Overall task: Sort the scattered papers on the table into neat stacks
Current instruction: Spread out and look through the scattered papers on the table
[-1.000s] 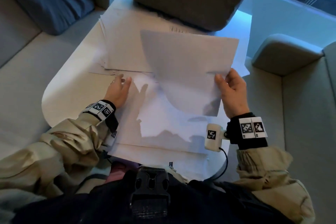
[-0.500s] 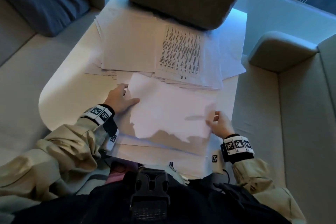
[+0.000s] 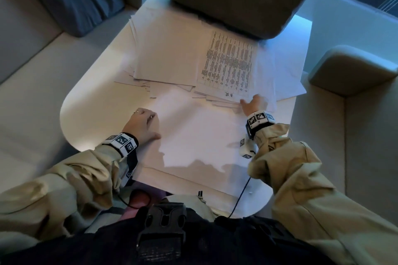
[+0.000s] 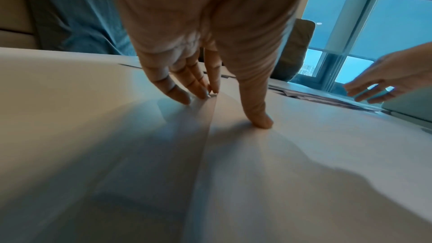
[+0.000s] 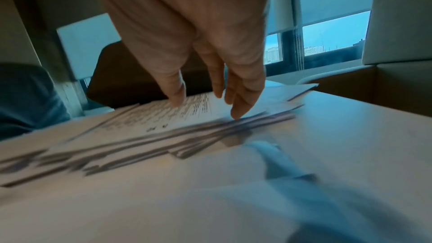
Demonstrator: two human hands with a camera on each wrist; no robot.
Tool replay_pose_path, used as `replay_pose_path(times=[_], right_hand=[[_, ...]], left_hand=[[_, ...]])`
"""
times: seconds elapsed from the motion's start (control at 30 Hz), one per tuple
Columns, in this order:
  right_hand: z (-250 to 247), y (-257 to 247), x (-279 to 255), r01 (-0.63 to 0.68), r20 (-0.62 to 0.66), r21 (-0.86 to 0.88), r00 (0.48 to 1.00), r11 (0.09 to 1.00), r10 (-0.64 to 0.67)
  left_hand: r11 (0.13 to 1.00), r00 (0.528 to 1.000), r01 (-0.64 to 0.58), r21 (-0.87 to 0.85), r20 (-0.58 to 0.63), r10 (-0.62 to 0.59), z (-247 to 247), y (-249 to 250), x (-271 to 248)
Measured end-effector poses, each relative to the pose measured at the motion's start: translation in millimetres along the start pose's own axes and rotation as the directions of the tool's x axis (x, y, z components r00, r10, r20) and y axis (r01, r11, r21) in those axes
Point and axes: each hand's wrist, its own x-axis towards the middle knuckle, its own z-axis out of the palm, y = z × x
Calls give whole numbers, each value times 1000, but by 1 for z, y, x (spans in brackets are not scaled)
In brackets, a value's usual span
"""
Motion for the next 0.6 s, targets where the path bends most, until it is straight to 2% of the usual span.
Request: replay_pose_path(times=[0.17,0.3,0.47,0.6], right_hand=[[21,-19,10,-183,-30,8,983,983,184],[29,-25,16,-212,-50,-32,976,977,210],[18,-17,35,-263,60,202,965,944,256],[11,-8,27,-203,66,465,979,862,195]], left_hand=[[1000,1000,3,16,-12,-3,0,2,0],[1000,1000,4,25,-13,-4,1,1,1],[1000,1000,4,25,-20,-3,1,-2,3],[999,1000,0,38,-13,1,0,-3,4]])
